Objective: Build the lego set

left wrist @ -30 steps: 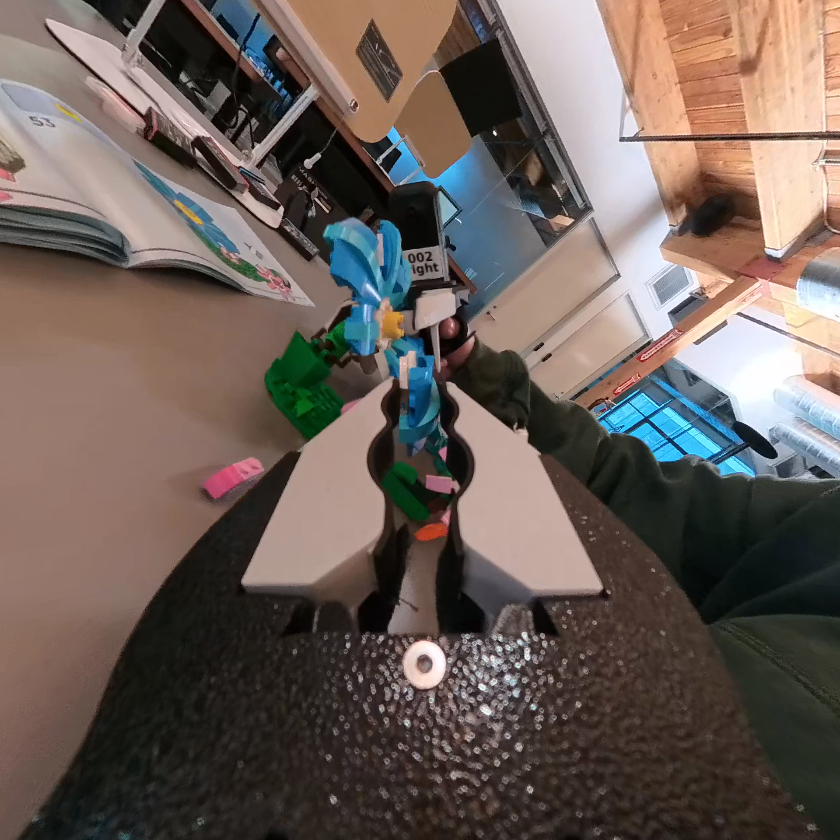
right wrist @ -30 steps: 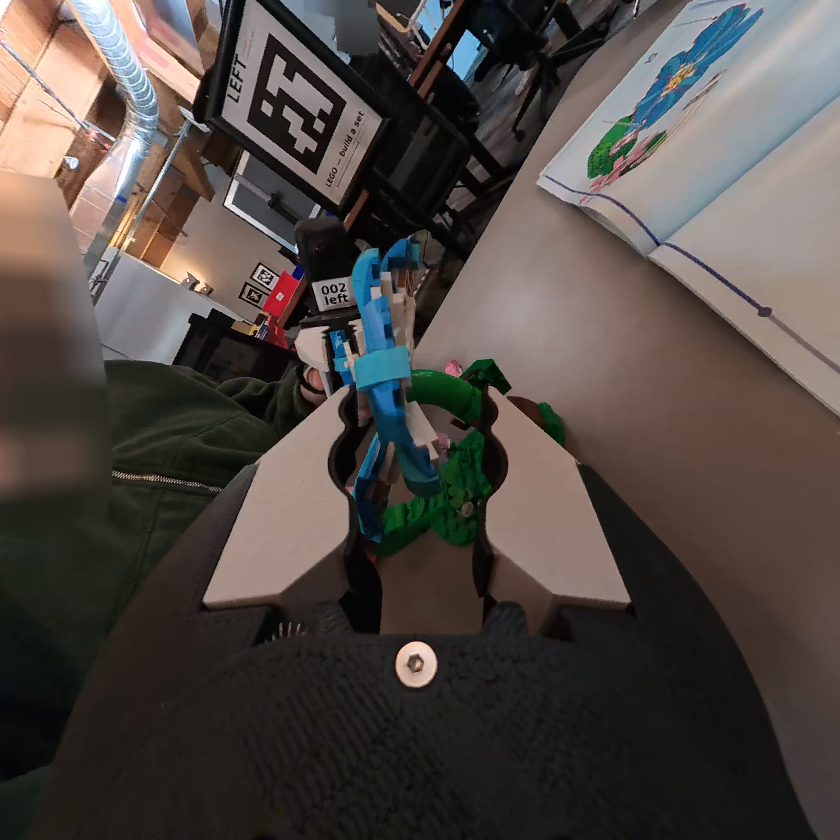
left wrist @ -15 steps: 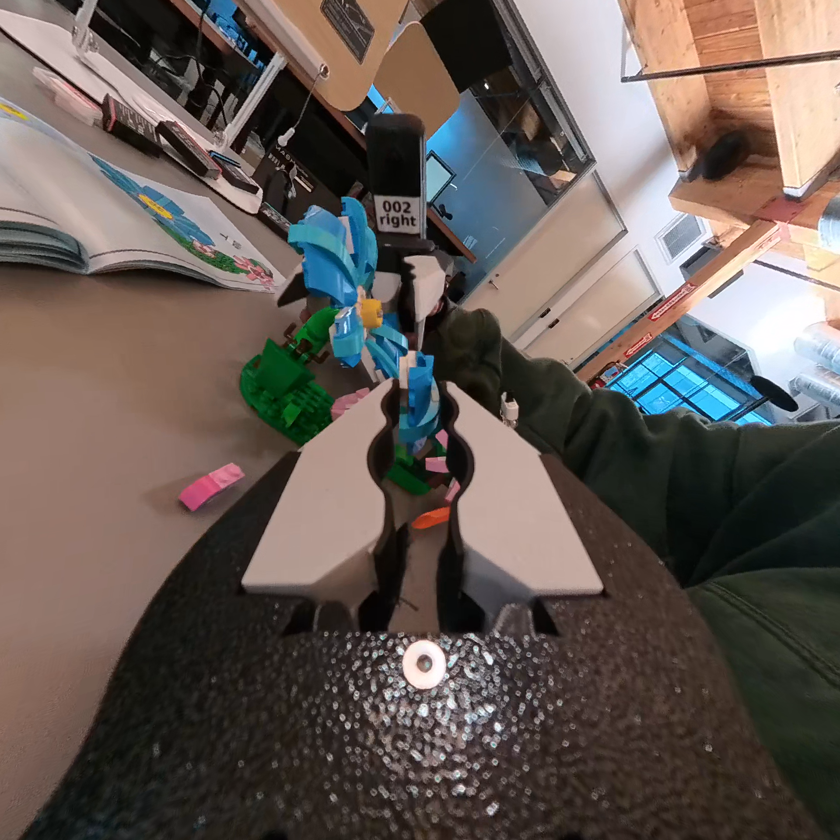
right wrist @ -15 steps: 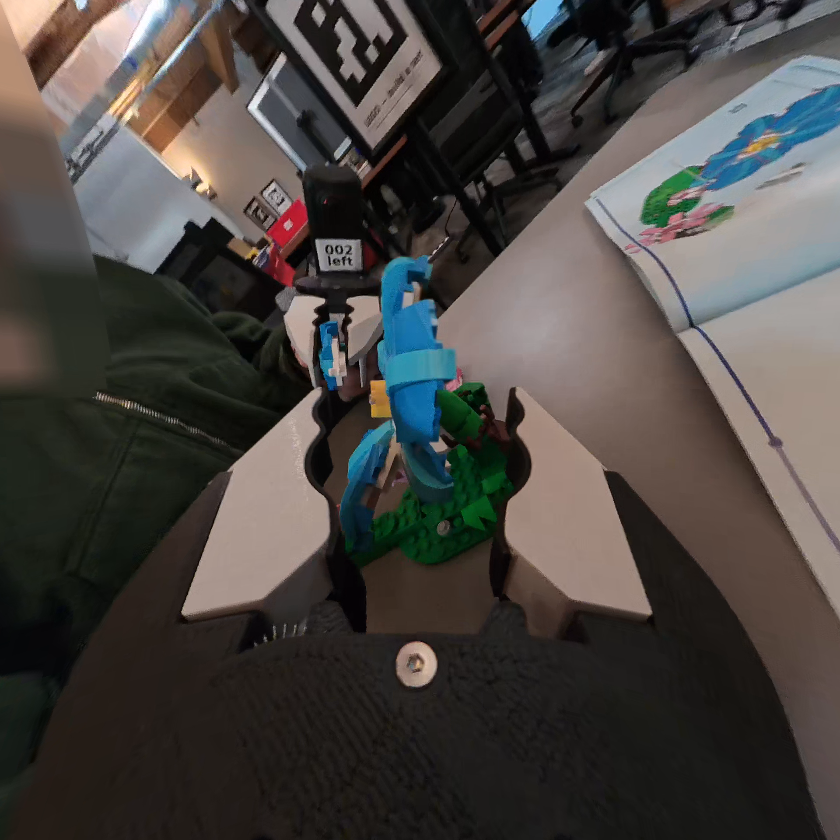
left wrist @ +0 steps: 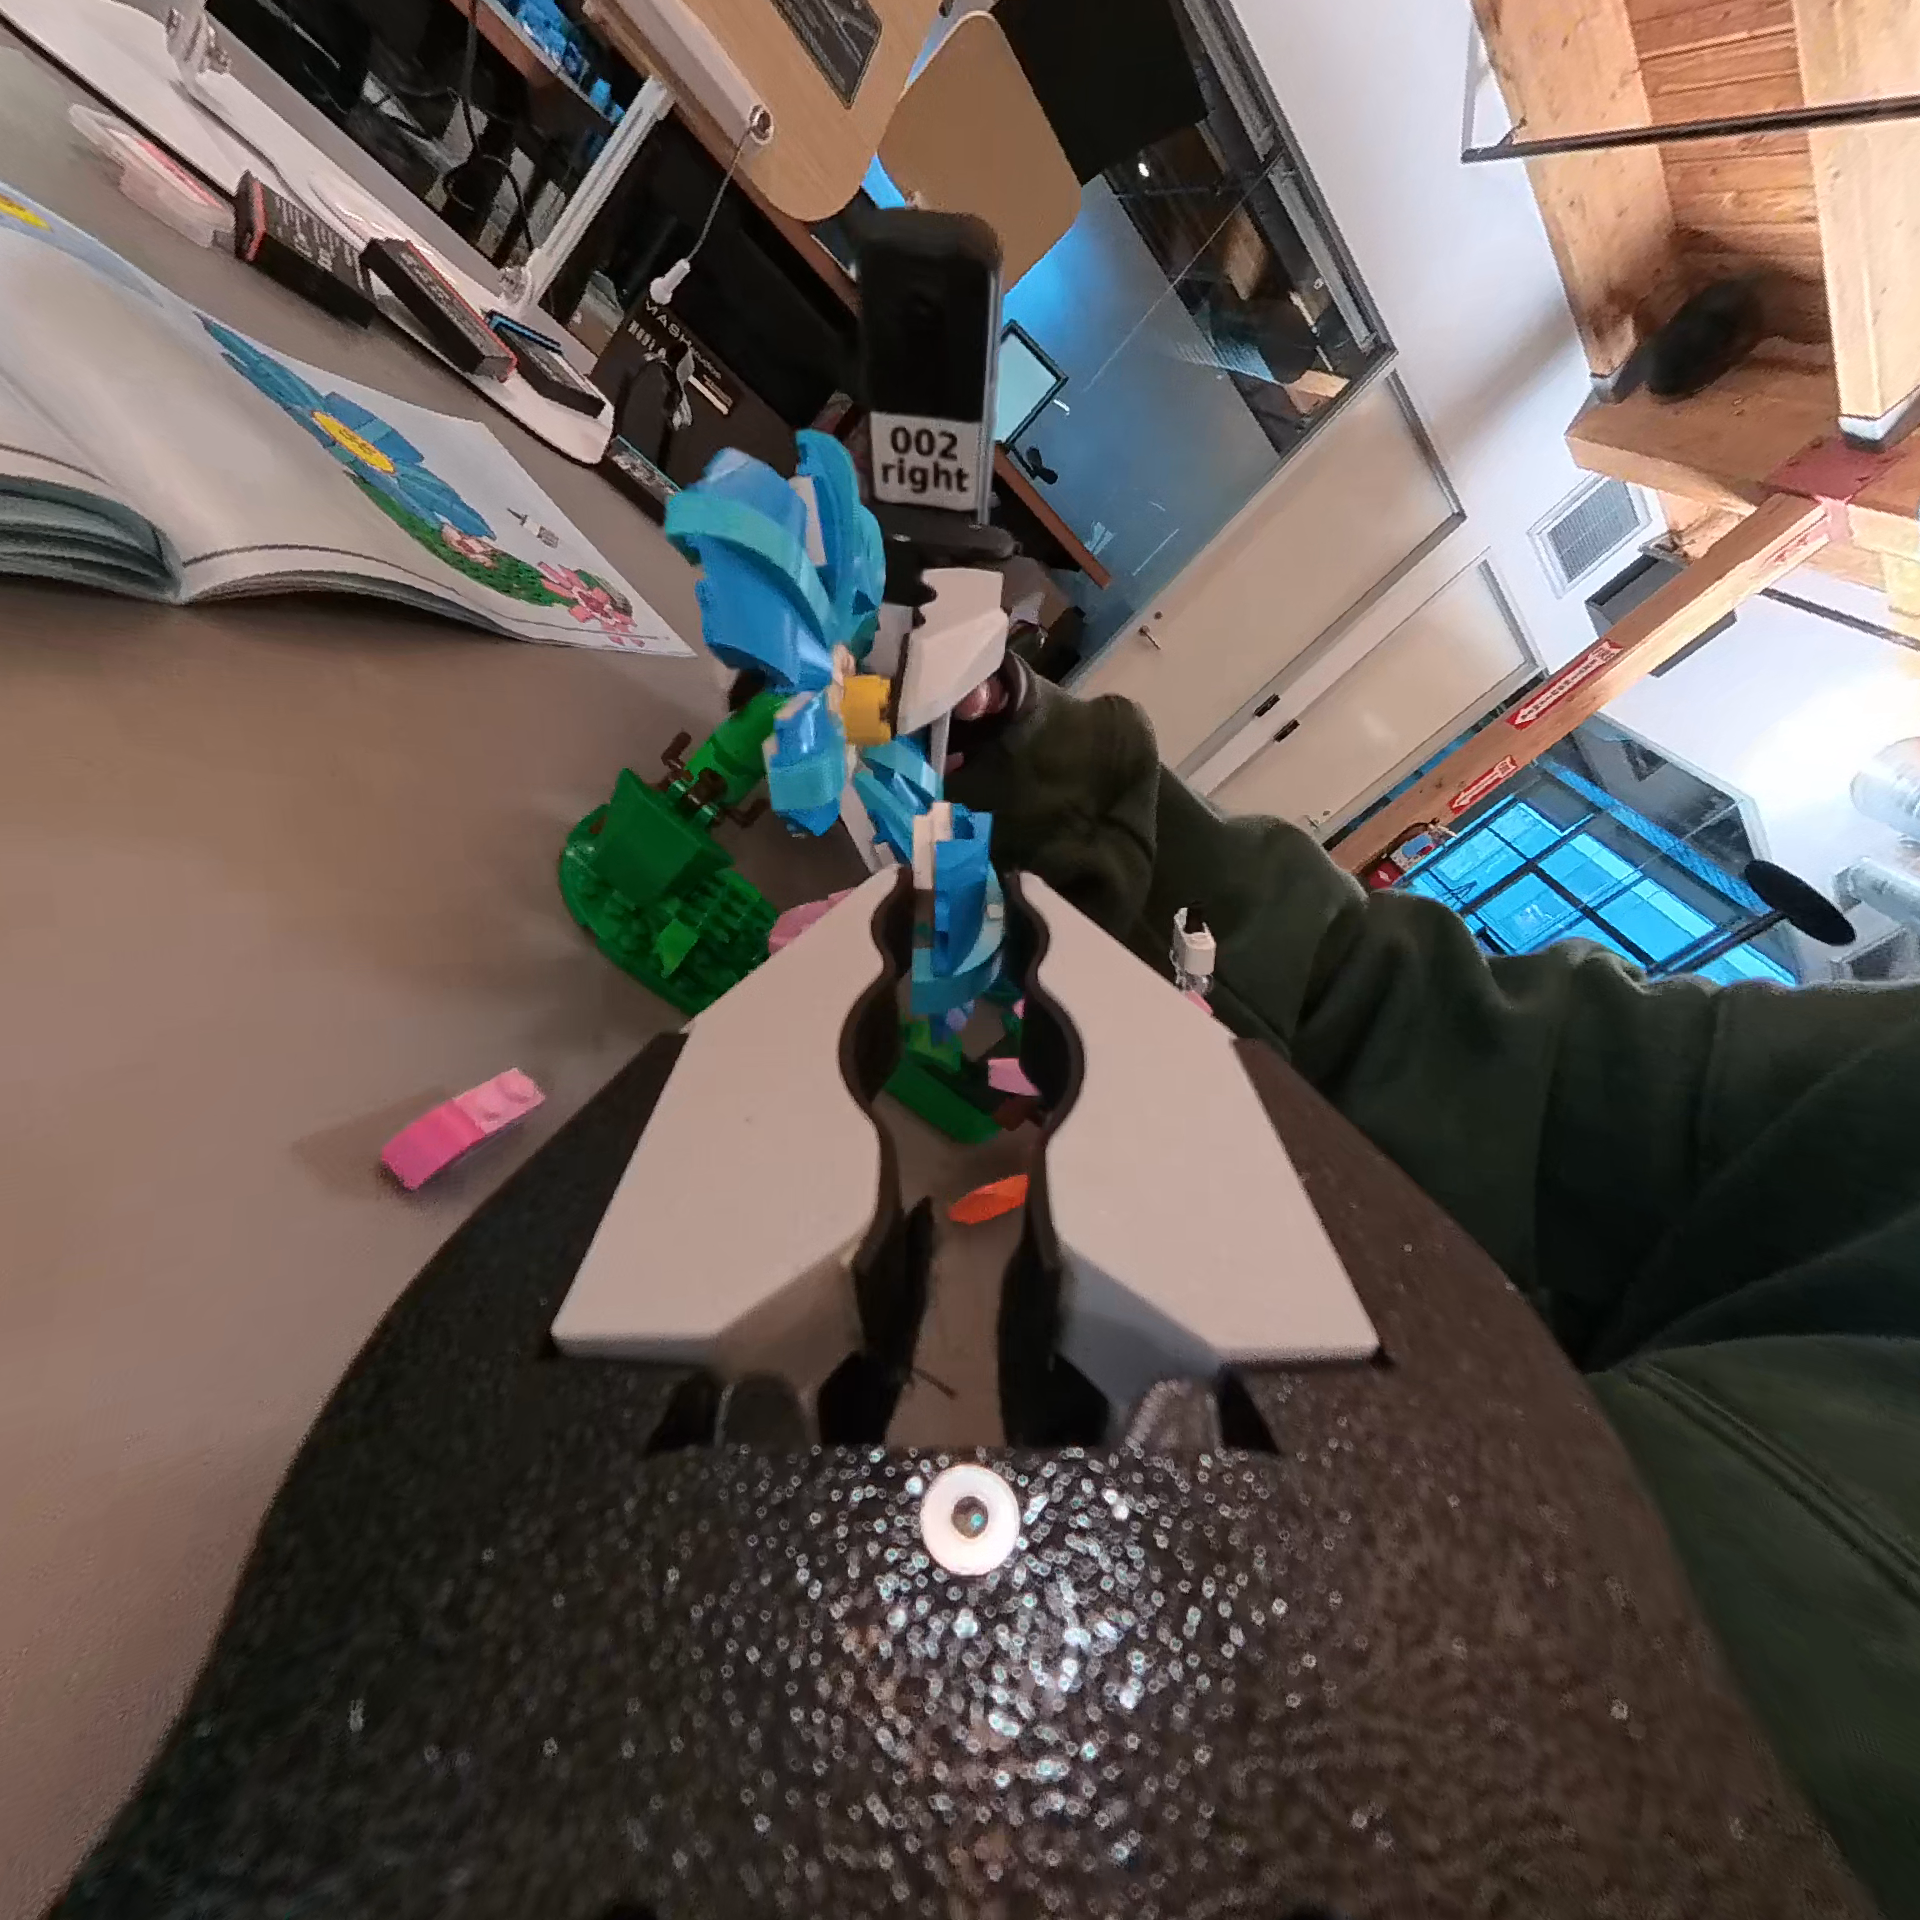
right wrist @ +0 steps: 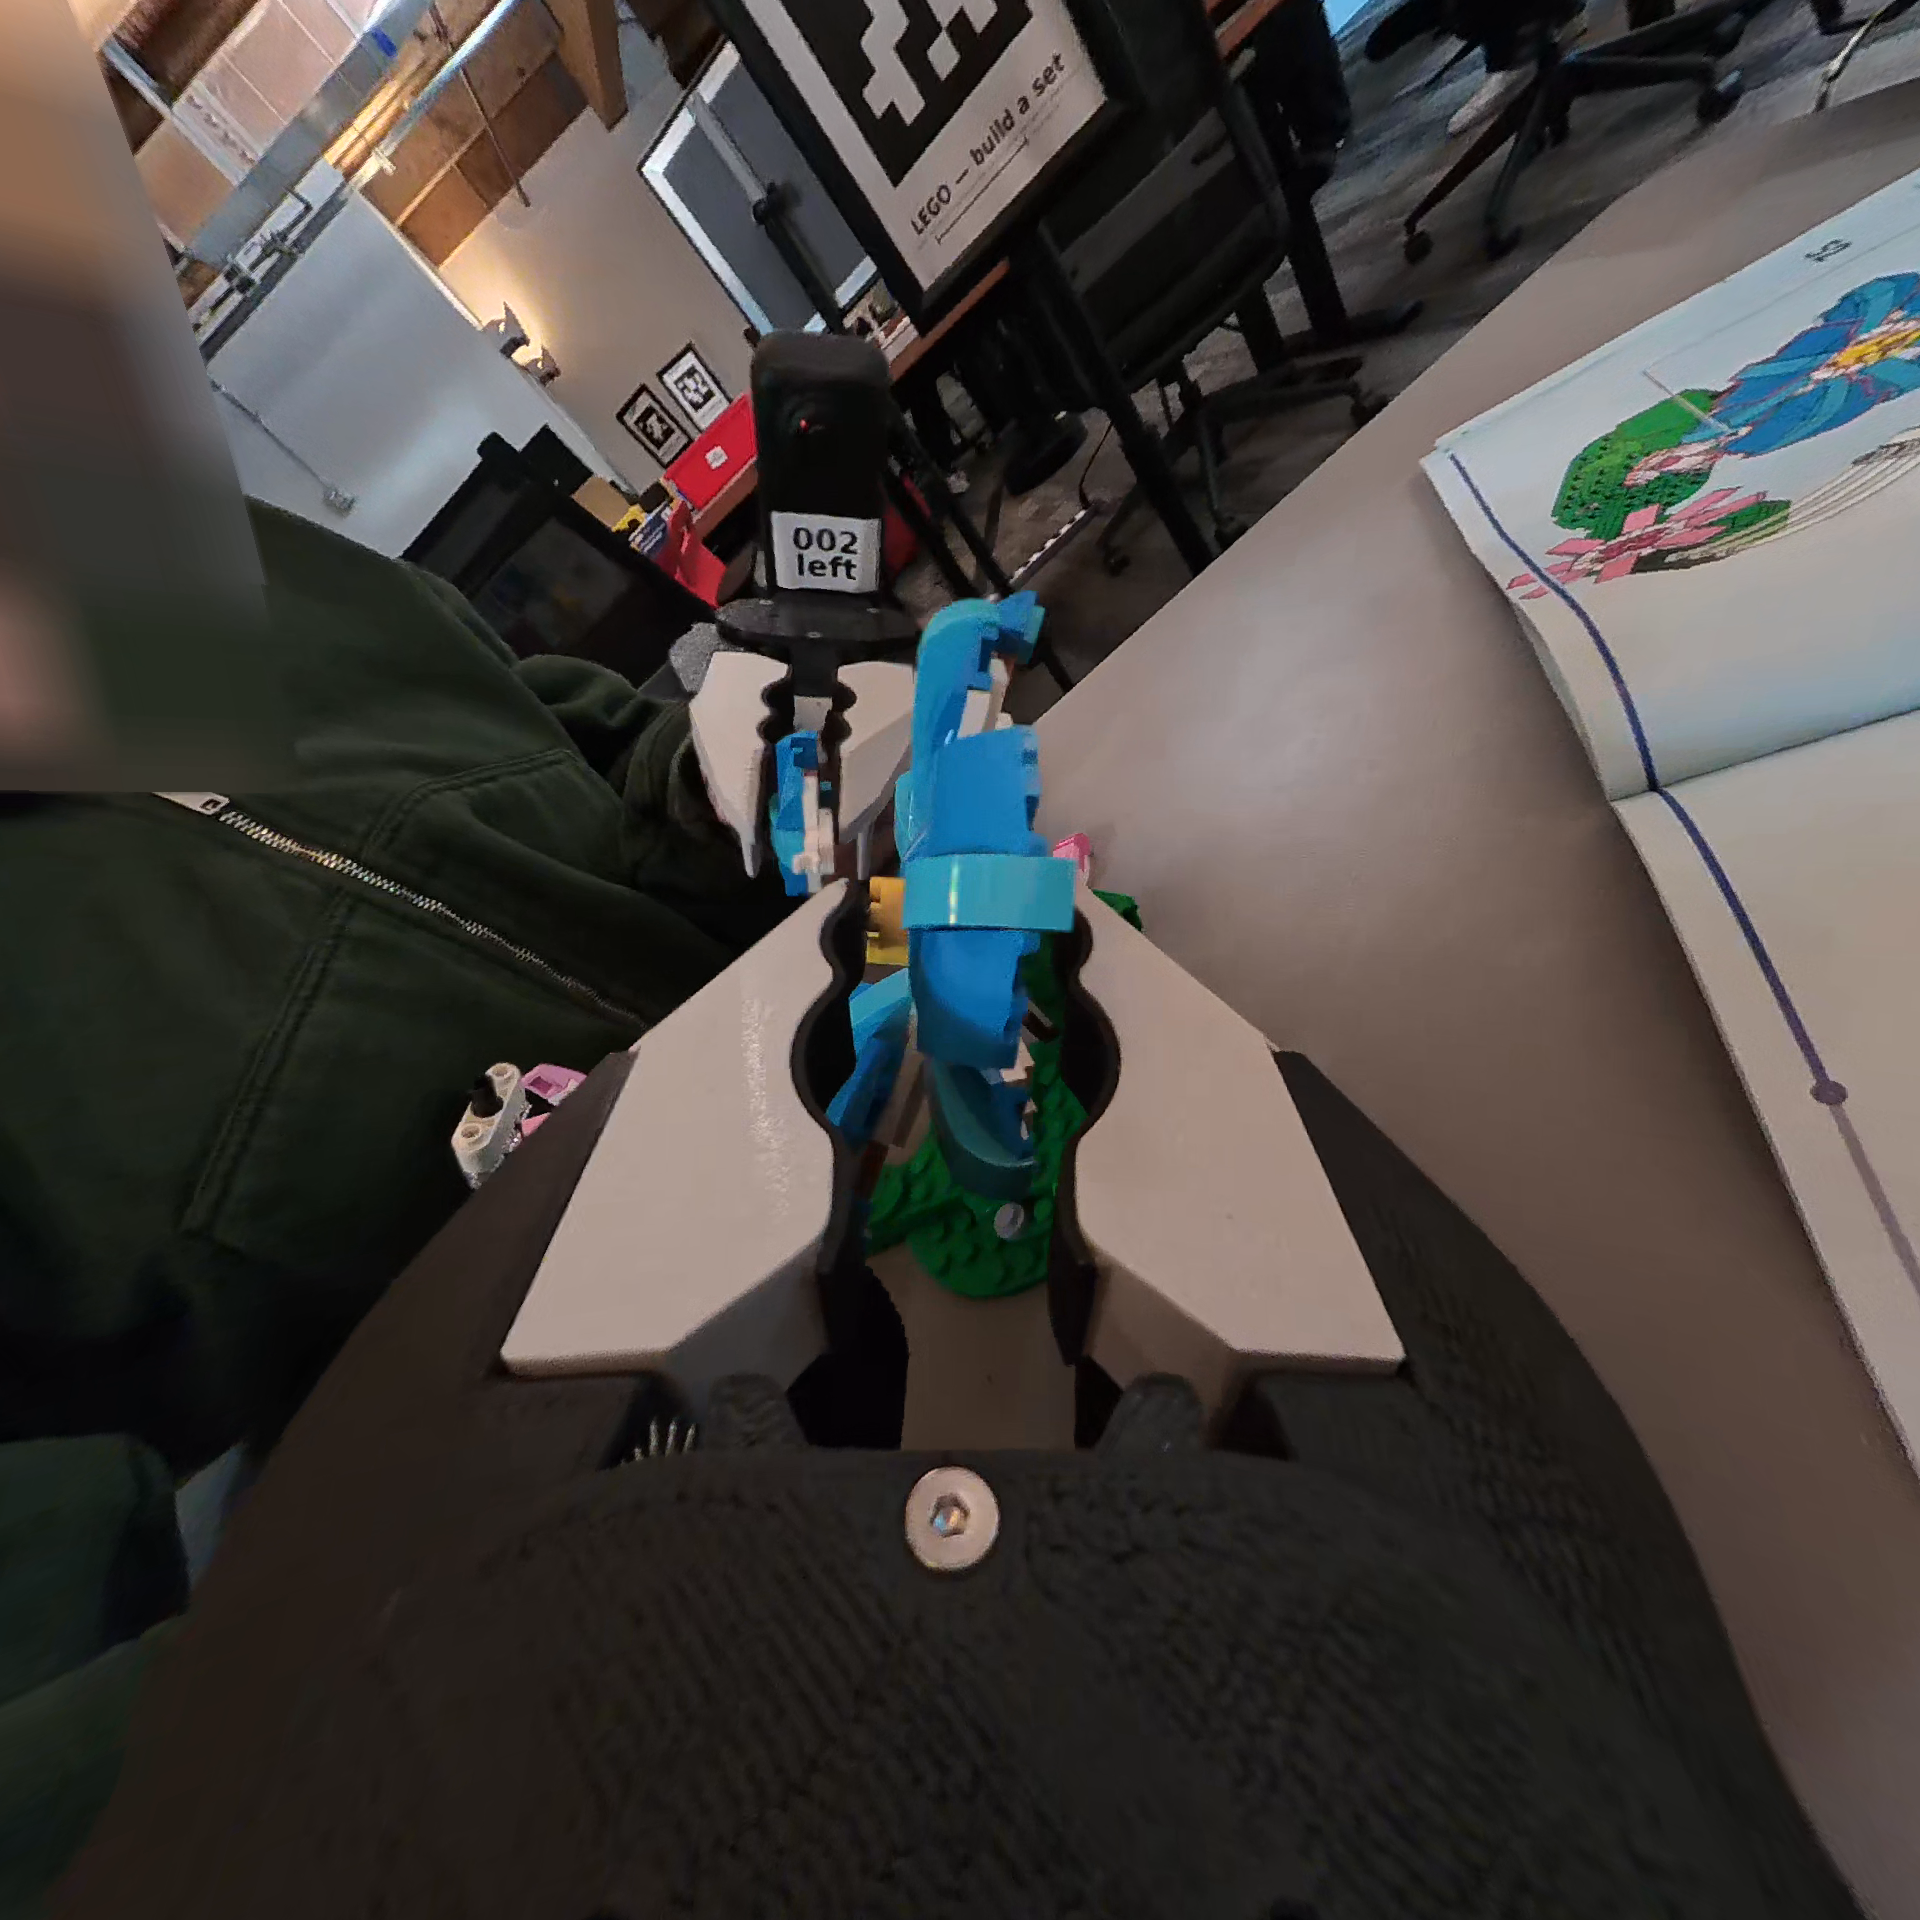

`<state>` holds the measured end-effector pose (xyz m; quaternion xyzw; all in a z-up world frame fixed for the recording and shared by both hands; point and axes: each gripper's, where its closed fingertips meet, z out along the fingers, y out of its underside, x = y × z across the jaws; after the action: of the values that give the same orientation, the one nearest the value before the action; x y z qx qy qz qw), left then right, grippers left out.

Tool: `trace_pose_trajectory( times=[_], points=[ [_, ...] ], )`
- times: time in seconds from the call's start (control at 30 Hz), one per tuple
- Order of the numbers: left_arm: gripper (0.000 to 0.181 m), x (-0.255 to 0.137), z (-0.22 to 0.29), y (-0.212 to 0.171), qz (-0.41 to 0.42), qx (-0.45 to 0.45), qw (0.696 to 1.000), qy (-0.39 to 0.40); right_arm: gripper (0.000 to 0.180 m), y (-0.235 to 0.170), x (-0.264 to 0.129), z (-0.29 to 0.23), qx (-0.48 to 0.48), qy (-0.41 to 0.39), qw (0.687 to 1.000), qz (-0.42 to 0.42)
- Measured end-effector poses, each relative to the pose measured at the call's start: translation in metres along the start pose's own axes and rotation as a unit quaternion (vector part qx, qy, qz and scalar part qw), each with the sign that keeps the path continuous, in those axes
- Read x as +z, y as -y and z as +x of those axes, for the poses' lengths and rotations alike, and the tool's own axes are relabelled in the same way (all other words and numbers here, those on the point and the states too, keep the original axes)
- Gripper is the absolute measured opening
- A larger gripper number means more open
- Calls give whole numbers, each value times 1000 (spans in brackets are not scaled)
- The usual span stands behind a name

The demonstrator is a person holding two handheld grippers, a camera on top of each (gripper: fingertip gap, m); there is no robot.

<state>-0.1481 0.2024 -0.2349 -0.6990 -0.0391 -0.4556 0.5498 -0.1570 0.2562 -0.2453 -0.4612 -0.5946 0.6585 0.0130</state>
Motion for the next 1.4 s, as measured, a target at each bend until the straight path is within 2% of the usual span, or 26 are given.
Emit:
trace_pose_trajectory(
  times=[0.3,0.4,0.6,0.73,0.93,1.4],
  points=[
    [15,11,-12,8,44,-32,998,36,34,5,-5,4,58,-44,994,80],
    [15,14,-13,5,52,-71,995,36,33,5,-6,4,62,-50,992,96],
    [14,14,-16,8,94,-129,986,36,33,5,-7,4,68,-59,990,108],
    [14,21,-14,3,94,-165,982,24,33,5,-7,4,79,-62,988,114],
    [14,20,-21,5,139,-233,962,21,33,6,-7,5,95,-61,985,129],
    [14,28,-19,2,153,-223,962,28,33,7,-5,4,135,-49,976,165]
  ],
)
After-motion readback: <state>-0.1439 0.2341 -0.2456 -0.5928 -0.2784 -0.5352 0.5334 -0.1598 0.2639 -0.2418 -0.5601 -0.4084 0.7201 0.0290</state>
